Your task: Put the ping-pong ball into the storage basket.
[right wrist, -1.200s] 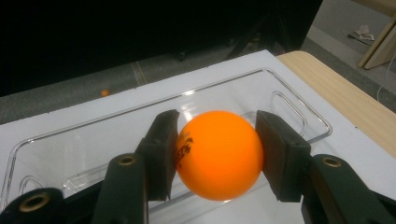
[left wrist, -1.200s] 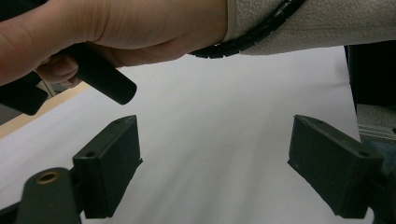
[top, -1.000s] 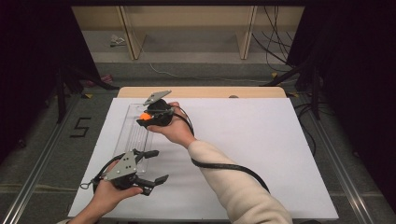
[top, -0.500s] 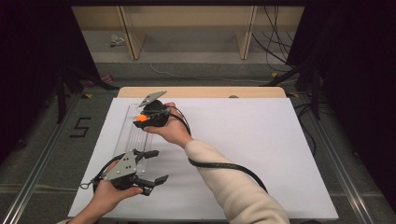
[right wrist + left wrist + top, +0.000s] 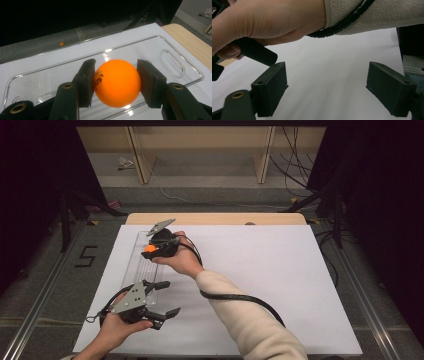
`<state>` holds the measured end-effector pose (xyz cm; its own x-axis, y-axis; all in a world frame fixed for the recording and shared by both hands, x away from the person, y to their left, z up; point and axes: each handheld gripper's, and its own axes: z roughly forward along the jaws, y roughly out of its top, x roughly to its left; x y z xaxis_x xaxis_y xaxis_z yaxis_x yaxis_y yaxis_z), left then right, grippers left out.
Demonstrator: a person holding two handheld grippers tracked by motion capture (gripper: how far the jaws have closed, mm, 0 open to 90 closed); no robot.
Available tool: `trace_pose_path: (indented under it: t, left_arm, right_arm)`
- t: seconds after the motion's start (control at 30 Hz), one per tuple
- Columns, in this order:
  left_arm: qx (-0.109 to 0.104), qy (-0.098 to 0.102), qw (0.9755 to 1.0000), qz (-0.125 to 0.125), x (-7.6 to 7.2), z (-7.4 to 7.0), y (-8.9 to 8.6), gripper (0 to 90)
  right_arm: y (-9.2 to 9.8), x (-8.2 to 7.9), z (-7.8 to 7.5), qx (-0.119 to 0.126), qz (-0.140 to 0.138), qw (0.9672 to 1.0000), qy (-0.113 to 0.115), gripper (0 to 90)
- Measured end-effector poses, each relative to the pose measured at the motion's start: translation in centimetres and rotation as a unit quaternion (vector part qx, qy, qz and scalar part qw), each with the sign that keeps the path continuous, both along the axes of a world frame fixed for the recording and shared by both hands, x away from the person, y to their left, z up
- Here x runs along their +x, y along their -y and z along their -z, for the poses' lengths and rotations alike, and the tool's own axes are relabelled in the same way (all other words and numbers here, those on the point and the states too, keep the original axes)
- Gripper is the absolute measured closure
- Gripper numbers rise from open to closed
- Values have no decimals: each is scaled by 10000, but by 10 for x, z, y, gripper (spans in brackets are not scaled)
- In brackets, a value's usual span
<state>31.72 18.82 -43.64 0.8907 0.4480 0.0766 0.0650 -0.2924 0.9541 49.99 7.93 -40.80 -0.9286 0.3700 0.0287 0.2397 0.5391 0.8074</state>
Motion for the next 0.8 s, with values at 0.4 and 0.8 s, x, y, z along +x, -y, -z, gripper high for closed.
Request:
trace_pose_path:
  t: [0.4, 0.8]
  left_arm:
    - [1, -1, 10000, 8, 0, 0, 0, 164]
    - [6, -6, 10000, 12, 0, 0, 0, 164]
  right_arm:
    - [-5, 1, 7, -93, -49, 9999, -81, 510]
    - [-7, 1, 13, -204, -126, 9996, -157, 509]
